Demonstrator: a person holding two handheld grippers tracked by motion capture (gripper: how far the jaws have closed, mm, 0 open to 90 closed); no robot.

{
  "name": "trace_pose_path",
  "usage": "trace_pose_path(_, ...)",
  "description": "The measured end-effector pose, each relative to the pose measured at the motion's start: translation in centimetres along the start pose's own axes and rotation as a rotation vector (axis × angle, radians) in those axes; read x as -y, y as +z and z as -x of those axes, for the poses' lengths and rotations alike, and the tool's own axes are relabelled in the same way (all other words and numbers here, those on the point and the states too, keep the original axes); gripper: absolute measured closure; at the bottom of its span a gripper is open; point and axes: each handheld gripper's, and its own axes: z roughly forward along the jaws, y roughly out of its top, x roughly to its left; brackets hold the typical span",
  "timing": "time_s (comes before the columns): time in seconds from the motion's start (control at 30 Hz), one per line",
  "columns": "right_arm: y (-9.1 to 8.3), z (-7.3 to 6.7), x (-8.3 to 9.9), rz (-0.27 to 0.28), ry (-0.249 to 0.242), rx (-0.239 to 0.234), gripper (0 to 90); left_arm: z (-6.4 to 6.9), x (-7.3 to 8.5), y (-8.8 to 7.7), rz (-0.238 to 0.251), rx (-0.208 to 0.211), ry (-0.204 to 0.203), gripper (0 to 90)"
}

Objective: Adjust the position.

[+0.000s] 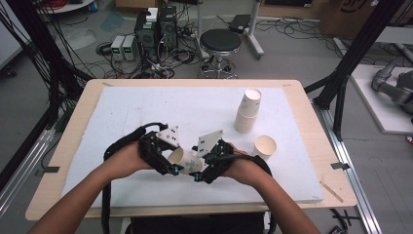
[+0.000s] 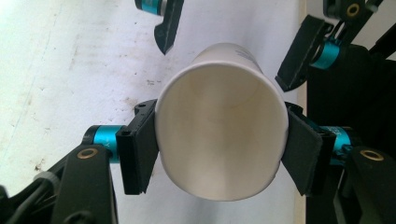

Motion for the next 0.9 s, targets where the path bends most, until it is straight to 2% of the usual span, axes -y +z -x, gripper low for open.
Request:
trace_pose_path(0.1,0.4,-0.1,-0.1,-0.021,0.002,0.001,21.5,0.0,-0.1,0.2,-0.002,0.004,-0.005,34.3)
trace_pose_path(0.17,0.7,-0.1,-0.1,-0.032,-0.005,-0.005,25.5,0.0,-0.1,0.3,0.003,0.003,-0.004,34.3)
trace_pose_path(0.37,1.3,0.0,-0.2,-0.047,-0.003,-0.02,29.4,0.2,-0.2,0.6,0.018,0.003,-0.013,34.1)
trace_pose_path(0.47,1.4,-0.2,-0.2,-0.061,-0.002,-0.031,35.3,0.2,-0.3,0.5,0.029,0.003,-0.019,33.6)
trace_pose_path(0.63,1.4,-0.2,-0.2,-0.06,-0.002,-0.033,36.0,0.2,-0.3,0.6,0.033,-0.001,-0.023,32.1)
trace_pose_path(0.77,1.5,-0.2,-0.1,-0.06,0.01,-0.025,36.0,0.3,0.0,0.7,0.073,-0.012,-0.024,28.4)
trace_pose_path(0.83,1.4,-0.1,-0.1,-0.063,0.01,-0.028,36.0,0.2,0.2,0.6,0.126,-0.021,-0.027,24.0)
trace_pose_path(0.87,1.5,0.0,0.1,-0.081,0.029,-0.034,36.1,0.1,0.4,0.5,0.154,-0.032,-0.032,17.1)
trace_pose_path(0.9,1.5,0.0,0.1,-0.081,0.029,-0.034,36.1,0.0,0.6,0.3,0.172,-0.04,-0.043,17.1)
